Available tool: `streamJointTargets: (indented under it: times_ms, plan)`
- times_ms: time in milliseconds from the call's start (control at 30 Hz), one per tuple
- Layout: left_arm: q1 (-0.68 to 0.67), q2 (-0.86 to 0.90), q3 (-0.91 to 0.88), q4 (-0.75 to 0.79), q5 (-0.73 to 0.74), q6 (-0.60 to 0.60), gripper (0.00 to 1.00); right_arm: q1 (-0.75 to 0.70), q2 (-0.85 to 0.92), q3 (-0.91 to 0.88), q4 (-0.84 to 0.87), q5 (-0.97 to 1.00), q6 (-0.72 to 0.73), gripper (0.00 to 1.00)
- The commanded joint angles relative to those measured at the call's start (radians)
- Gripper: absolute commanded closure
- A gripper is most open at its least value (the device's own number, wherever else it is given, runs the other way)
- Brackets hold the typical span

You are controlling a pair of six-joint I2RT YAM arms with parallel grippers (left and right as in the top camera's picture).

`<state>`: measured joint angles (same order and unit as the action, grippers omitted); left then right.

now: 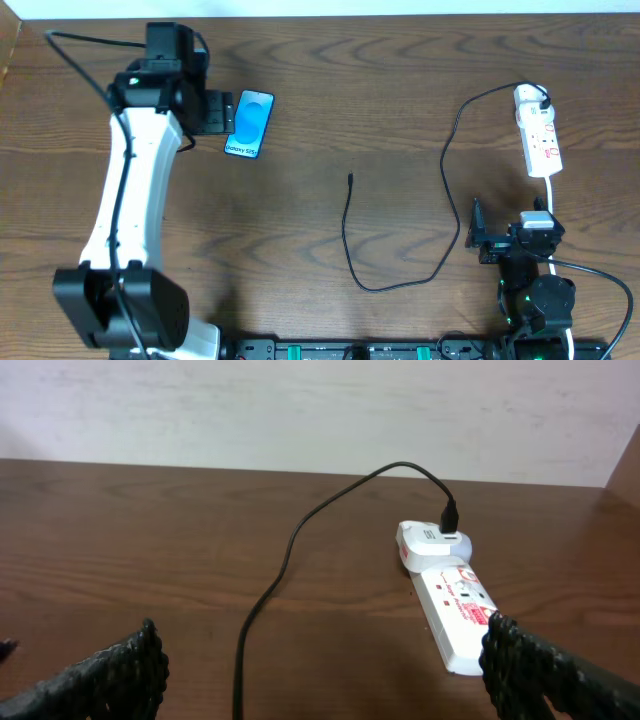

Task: Plug charger to phone and switch on socket
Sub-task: 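Move the left gripper forward over the blue phone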

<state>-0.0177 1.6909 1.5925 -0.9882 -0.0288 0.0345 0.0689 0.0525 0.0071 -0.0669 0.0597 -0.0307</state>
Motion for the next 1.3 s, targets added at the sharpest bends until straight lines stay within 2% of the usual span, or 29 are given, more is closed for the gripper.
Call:
streamJointTargets:
  times_ms: [0,567,867,967,1000,1100,1133,1167,1200,1233,1267]
  plan:
    - [-0.022,0.046,0.027,-0.001,-0.003,0.034,0.14,0.004,0.001,-0.002,-0.004,0.001,-0.008,0.01]
    - [-0.095,0.214,0.027,0.03,0.023,0.043,0.14,0.004,0.001,-0.002,-0.004,0.001,-0.008,0.01]
    - [-0.095,0.232,0.026,0.032,0.026,0.043,0.14,0.004,0.001,-0.002,-0.004,0.001,-0.008,0.01]
    - [-0.095,0.232,0.026,0.033,0.069,0.043,0.15,0.004,0.001,-0.002,-0.004,0.001,-0.008,0.01]
    - [-0.095,0.232,0.026,0.034,0.086,0.043,0.19,0.004,0.001,-0.002,-0.004,0.001,-0.008,0.01]
    - [-0.095,0.232,0.026,0.044,0.1,0.043,0.5,0.004,0.001,-0.002,-0.004,0.001,-0.008,0.01]
    - [-0.095,0.232,0.026,0.049,0.101,0.042,0.55,0.004,0.001,-0.002,-0.004,0.001,-0.008,0.01]
    - [-0.095,0.232,0.026,0.056,0.1,0.035,0.55,0.004,0.001,-0.002,-0.004,0.001,-0.008,0.01]
    - [-0.095,0.232,0.026,0.063,0.1,0.034,0.48,0.004,0.001,-0.002,-0.004,0.001,-0.008,0.01]
    - [-0.095,0.232,0.026,0.068,0.1,0.032,0.04,0.004,0.001,-0.002,-0.004,0.001,-0.008,0.01]
    - [-0.095,0.232,0.027,0.075,0.1,0.032,0.02,0.004,0.001,-0.002,-0.004,0.001,-0.008,0.01]
